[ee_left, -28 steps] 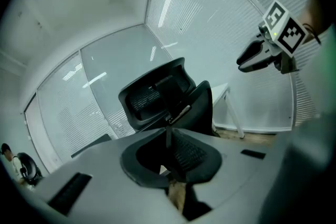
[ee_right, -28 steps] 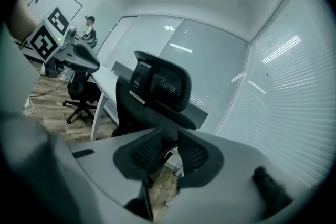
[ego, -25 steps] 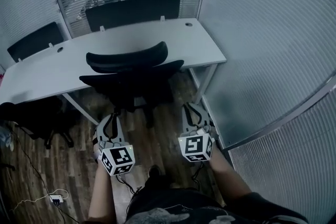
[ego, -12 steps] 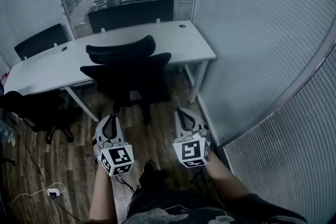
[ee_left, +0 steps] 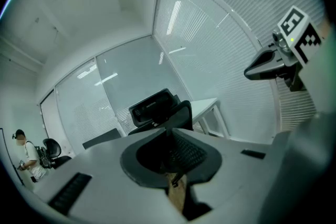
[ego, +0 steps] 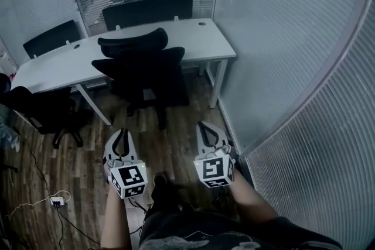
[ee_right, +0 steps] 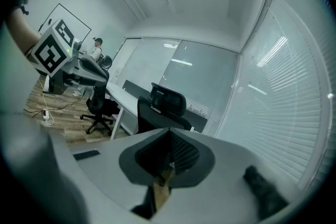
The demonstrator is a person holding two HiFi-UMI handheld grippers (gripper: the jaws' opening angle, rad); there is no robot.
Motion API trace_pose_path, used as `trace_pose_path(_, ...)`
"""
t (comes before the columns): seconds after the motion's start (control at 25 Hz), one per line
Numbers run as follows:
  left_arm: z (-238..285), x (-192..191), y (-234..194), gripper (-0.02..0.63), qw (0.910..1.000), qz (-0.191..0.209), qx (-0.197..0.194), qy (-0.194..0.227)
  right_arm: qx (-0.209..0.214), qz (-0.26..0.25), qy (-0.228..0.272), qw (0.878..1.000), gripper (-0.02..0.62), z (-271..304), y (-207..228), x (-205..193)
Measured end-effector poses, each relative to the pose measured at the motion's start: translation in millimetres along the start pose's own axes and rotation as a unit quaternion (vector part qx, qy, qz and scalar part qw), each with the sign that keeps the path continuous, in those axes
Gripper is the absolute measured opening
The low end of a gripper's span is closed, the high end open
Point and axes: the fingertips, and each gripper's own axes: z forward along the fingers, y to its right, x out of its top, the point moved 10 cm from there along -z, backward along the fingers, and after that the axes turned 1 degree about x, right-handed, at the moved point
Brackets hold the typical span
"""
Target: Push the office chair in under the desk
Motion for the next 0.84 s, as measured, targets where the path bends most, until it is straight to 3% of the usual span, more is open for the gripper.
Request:
trace_pose_path(0.4, -32, 4, 3, 0.043, 1.0, 0.006, 0.002, 0.0, -0.003, 0.024, -0.008, 1.0, 0.021, -24, -3, -10)
trace_pose_path(0.84, -68, -14, -19, 0.043, 0.9997, -0.02, -0.013, -0.004, -0.02, 0.026, -0.016, 0.999, 0.021, -45, -28, 3)
